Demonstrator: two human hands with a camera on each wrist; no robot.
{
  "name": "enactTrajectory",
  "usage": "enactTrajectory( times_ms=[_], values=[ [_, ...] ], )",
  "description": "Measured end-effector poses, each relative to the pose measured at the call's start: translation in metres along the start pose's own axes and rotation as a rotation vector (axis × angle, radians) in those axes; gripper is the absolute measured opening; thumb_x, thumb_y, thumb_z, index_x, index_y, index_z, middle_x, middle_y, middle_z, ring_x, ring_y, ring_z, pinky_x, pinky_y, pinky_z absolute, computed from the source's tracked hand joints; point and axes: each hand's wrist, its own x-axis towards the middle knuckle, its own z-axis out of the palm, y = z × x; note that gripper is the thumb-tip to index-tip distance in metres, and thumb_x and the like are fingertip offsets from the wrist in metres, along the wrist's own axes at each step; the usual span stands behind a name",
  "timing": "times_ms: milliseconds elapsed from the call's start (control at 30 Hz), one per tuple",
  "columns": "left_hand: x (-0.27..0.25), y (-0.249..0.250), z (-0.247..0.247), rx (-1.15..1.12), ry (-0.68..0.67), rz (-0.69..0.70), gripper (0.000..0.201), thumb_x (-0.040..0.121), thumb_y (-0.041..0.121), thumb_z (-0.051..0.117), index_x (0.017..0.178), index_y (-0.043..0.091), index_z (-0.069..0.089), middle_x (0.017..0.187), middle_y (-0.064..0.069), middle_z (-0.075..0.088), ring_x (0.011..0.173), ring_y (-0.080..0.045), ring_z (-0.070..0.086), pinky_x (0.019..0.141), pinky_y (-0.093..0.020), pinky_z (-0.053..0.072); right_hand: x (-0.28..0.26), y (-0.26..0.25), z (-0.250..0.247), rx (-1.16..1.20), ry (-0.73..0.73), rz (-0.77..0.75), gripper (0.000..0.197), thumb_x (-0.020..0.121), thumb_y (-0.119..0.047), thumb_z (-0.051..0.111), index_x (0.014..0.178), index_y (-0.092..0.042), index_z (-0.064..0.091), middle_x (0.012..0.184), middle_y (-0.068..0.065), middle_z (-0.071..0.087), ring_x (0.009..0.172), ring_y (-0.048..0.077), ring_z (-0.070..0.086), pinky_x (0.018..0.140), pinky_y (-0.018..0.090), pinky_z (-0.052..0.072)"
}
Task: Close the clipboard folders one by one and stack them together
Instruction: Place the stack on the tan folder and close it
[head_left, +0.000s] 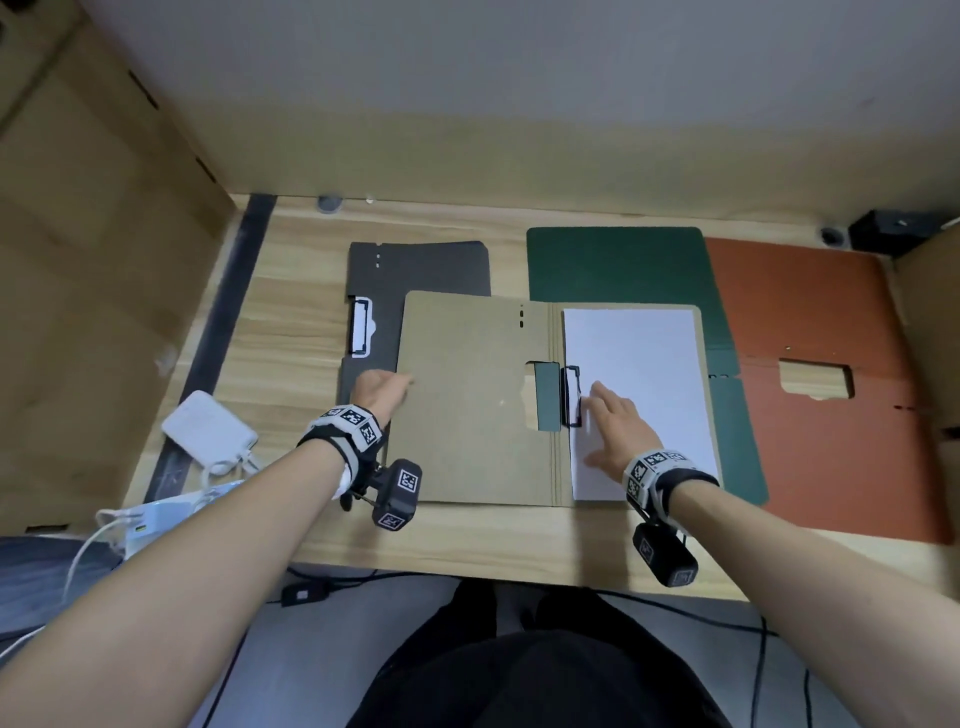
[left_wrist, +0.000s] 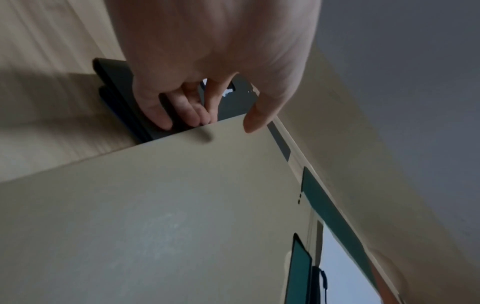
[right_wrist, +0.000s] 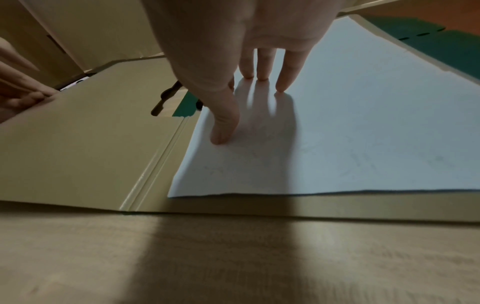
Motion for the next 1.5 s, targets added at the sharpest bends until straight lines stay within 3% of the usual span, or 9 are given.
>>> enactTrajectory(
  times_ms=[167,500,700,833,967,1067,1200,1300,1500],
  values=[
    [-0.012,0.022,-0.014,0.033,-0.04,0.116,0.009,0.076,0.018,0.066,0.076,0.02,0.057,0.091,-0.002,0.062,0.093,-0.026,0.061,0.088,-0.04,0.051,0.002,0.003,-0.002,-0.005,-0.009,-0.013,0.083,0.072,-0.024,0.081,0.139,-0.022,0.032,0.159,-0.003,0.013,0.139,0.024,0.027,0.102,0.04,0.045],
    [-0.091,0.114,0.015,0.017,-0.447,0.438,0.018,0.092,0.027,0.055,0.075,0.021,0.056,0.083,-0.007,0.06,0.073,-0.019,0.057,0.061,-0.029,0.045,-0.018,0.039,-0.068,0.298,0.126,-0.025,0.071,0.084,-0.031,0.071,0.144,-0.016,0.036,0.159,0.005,0.022,0.143,0.025,0.03,0.114,0.037,0.03],
    [-0.13,0.148,0.087,0.012,-0.587,0.491,0.026,0.099,0.025,0.045,0.079,0.013,0.058,0.081,-0.011,0.062,0.065,-0.017,0.057,0.055,-0.025,0.039,-0.041,0.068,-0.108,0.673,0.182,0.037,0.032,0.098,-0.034,0.052,0.122,-0.014,0.059,0.123,0.006,0.065,0.1,0.02,0.063,0.085,0.03,0.043],
    [-0.138,0.147,0.13,0.125,-0.58,0.517,0.016,0.094,0.019,0.051,0.085,0.015,0.063,0.088,-0.004,0.069,0.073,-0.015,0.063,0.057,-0.022,0.043,-0.05,0.08,-0.118,1.006,0.195,0.126,0.044,0.095,-0.056,0.033,0.122,-0.027,0.051,0.109,0.001,0.067,0.082,0.02,0.066,0.081,0.037,0.046],
    [-0.126,0.122,0.161,0.243,-0.497,0.469,0.016,0.091,0.018,0.053,0.081,0.021,0.064,0.089,-0.004,0.07,0.085,-0.026,0.068,0.079,-0.035,0.056,-0.049,0.097,-0.113,1.01,0.205,0.151,0.05,0.099,-0.052,0.03,0.135,-0.02,0.046,0.125,-0.003,0.054,0.109,0.015,0.052,0.098,0.032,0.036],
    [-0.112,0.092,0.176,0.343,-0.378,0.389,0.012,0.09,0.019,0.051,0.087,0.019,0.063,0.093,0.0,0.066,0.096,-0.026,0.064,0.091,-0.036,0.051,-0.042,0.116,-0.096,0.929,0.208,0.256,0.049,0.103,-0.035,0.038,0.142,-0.006,0.041,0.135,0.003,0.049,0.126,0.018,0.044,0.103,0.026,0.027],
    [-0.109,0.057,0.186,0.396,-0.298,0.264,0.005,0.088,0.014,0.053,0.092,0.018,0.055,0.095,-0.005,0.057,0.086,-0.024,0.054,0.08,-0.03,0.042,-0.031,0.137,-0.071,0.806,0.168,0.332,0.036,0.093,-0.016,0.053,0.126,-0.001,0.053,0.123,0.019,0.059,0.113,0.035,0.057,0.098,0.04,0.043],
    [-0.107,0.038,0.195,0.367,-0.282,0.222,0.028,0.087,0.016,0.059,0.114,0.011,0.06,0.117,-0.008,0.063,0.107,-0.025,0.059,0.094,-0.033,0.046,-0.026,0.144,-0.06,0.794,0.121,0.394,0.035,0.091,-0.009,0.053,0.125,0.0,0.054,0.114,0.014,0.059,0.113,0.032,0.056,0.099,0.038,0.04],
    [-0.104,0.037,0.2,0.098,-0.27,0.05,0.064,0.079,0.013,0.071,0.136,0.007,0.043,0.116,-0.009,0.063,0.104,-0.022,0.059,0.092,-0.032,0.046,-0.005,0.147,-0.039,0.738,0.128,0.449,0.027,0.078,-0.023,0.055,0.101,-0.009,0.059,0.098,0.016,0.065,0.096,0.036,0.062,0.086,0.041,0.05]
  ],
)
